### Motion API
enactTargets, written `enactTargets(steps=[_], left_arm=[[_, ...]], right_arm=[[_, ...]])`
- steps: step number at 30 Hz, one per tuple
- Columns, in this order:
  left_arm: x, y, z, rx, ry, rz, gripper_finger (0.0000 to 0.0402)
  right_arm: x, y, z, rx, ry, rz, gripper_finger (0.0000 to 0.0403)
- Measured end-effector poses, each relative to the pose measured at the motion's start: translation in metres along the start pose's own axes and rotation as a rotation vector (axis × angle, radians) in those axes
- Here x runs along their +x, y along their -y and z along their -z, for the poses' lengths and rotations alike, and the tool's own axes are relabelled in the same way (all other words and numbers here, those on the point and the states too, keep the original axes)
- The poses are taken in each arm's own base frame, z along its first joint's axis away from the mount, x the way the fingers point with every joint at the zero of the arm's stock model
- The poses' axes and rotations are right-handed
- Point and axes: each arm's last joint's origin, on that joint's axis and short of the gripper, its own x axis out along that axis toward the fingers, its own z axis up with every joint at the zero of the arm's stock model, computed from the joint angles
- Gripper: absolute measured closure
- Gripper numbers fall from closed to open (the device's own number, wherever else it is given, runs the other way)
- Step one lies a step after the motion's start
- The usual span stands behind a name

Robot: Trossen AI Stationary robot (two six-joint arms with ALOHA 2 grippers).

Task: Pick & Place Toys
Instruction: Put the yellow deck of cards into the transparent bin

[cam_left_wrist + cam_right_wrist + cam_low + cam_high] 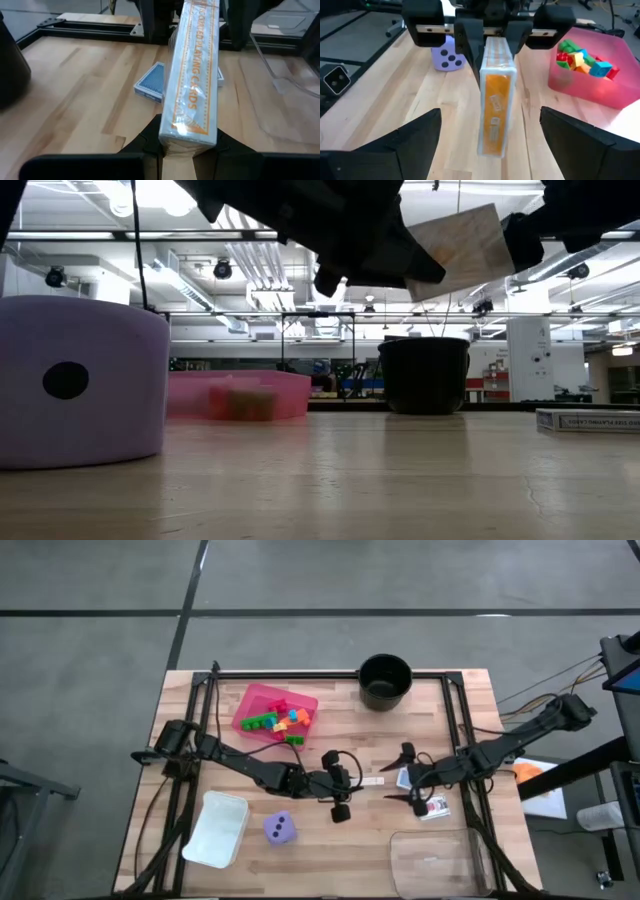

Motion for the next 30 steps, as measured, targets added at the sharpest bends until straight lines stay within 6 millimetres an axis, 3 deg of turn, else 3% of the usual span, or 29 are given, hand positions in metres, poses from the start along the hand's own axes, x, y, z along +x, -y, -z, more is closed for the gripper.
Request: enactTargets(steps=[5, 10, 16, 21, 24, 30], left_arm=[[0.0, 0.0, -0.001, -0.01, 0.011, -0.004, 0.0341], [0.0, 0.0, -0.002, -0.016, 0.018, -0.003, 0.0341], [0.0, 0.0, -0.001, -0.016, 0.018, -0.001, 0.0341], [0.0, 0.001, 0.0, 0.008, 0.006, 0.013, 0.0341], [0.0, 0.002, 0.002, 0.024, -0.011, 0.026, 0.0331], [-0.002, 0.002, 0.005, 0.048, -0.035, 0.039, 0.0239]], right_arm=[[0.01, -0.003, -0.002, 0.012, 0.015, 0.024, 0.0089], [0.019, -0.005, -0.007, 0.005, -0.003, 0.049, 0.0149], [0.034, -0.01, -0.013, -0.023, -0.039, 0.06, 0.0237], [0.044, -0.013, -0.019, -0.057, -0.087, 0.071, 0.0339], [0.047, -0.015, -0.024, -0.072, -0.123, 0.073, 0.0341], [0.04, -0.014, -0.029, -0.09, -0.136, 0.054, 0.0341]])
